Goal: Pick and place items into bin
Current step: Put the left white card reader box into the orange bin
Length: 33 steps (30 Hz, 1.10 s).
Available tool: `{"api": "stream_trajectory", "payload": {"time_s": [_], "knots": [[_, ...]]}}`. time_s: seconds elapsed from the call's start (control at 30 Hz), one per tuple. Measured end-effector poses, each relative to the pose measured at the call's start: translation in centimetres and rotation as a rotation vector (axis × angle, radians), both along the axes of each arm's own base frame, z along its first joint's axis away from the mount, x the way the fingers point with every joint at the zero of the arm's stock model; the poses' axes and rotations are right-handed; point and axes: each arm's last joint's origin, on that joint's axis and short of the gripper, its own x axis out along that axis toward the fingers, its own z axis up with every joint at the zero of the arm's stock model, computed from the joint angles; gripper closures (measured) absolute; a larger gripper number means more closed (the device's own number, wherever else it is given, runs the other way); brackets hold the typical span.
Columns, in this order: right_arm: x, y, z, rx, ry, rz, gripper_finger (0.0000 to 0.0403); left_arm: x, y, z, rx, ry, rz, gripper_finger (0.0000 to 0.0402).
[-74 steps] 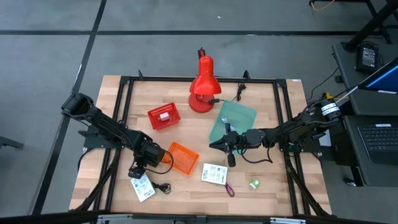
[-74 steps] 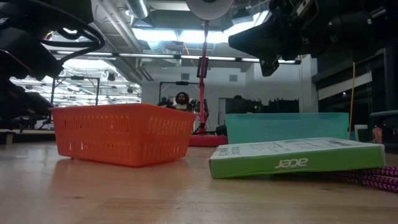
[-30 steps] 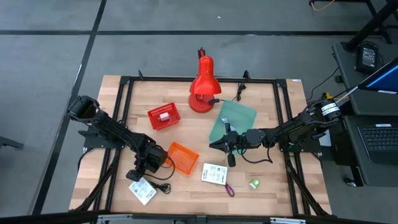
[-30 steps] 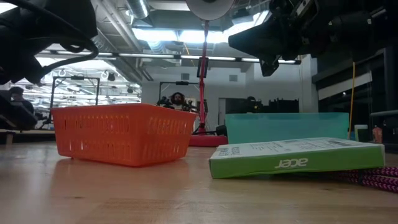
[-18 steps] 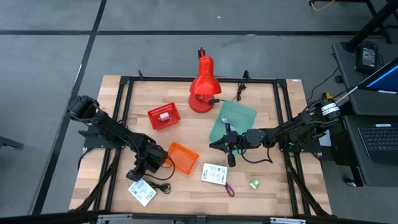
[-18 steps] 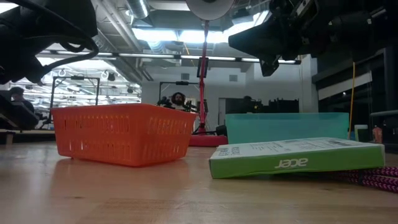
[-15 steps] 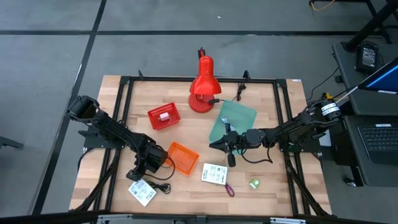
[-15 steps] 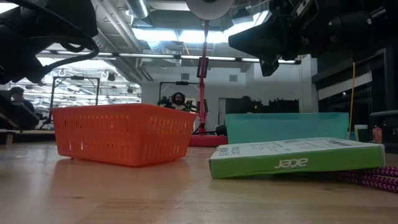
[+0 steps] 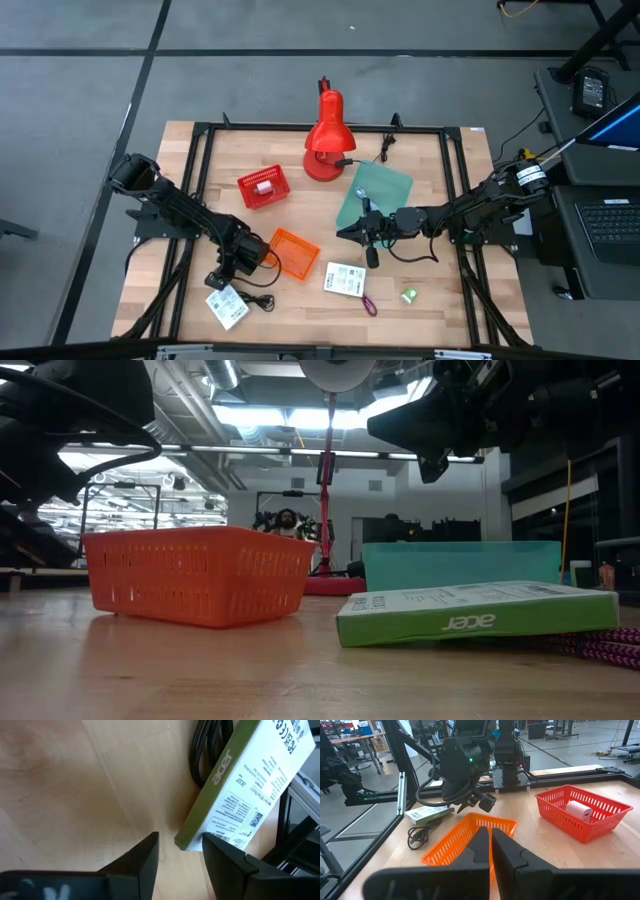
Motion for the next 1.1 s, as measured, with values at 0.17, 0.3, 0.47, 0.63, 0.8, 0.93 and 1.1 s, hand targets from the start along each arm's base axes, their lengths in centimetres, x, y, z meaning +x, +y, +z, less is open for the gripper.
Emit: {"api": "stream_trajectory", "payload": {"time_s": [0.17,0.3,0.47,0.63,0.8,0.93,1.1], "knots": [[0.0,0.0,0.0,0.0,0.0,0.0,0.0398,0.0,0.0,0.0,0.0,-0.001,0.0,0.0249],[0.0,0.01,0.0,0.0,0.0,0.0,0.0398,0.0,0.0,0.0,0.001,-0.001,0.0,0.0254],[0.0,0.01,0.0,0.0,0.0,0.0,0.0398,0.0,0.0,0.0,0.001,-0.001,-0.001,0.026],[0.0,0.01,0.0,-0.001,0.0,0.0,0.0398,0.01,0.01,-0.01,0.003,-0.006,-0.006,0.0266],[0.0,0.0,0.0,-0.001,0.0,0.0,0.0398,0.01,0.01,-0.01,0.003,-0.008,-0.009,0.0274],[0.03,-0.27,-0.01,-0.005,0.0,-0.06,0.0398,0.01,0.01,-0.01,0.003,-0.008,-0.008,0.0279],[0.05,-0.45,-0.05,-0.04,0.003,-0.083,0.0398,0.02,0.0,-0.01,0.004,-0.002,0.003,0.0284]]}}
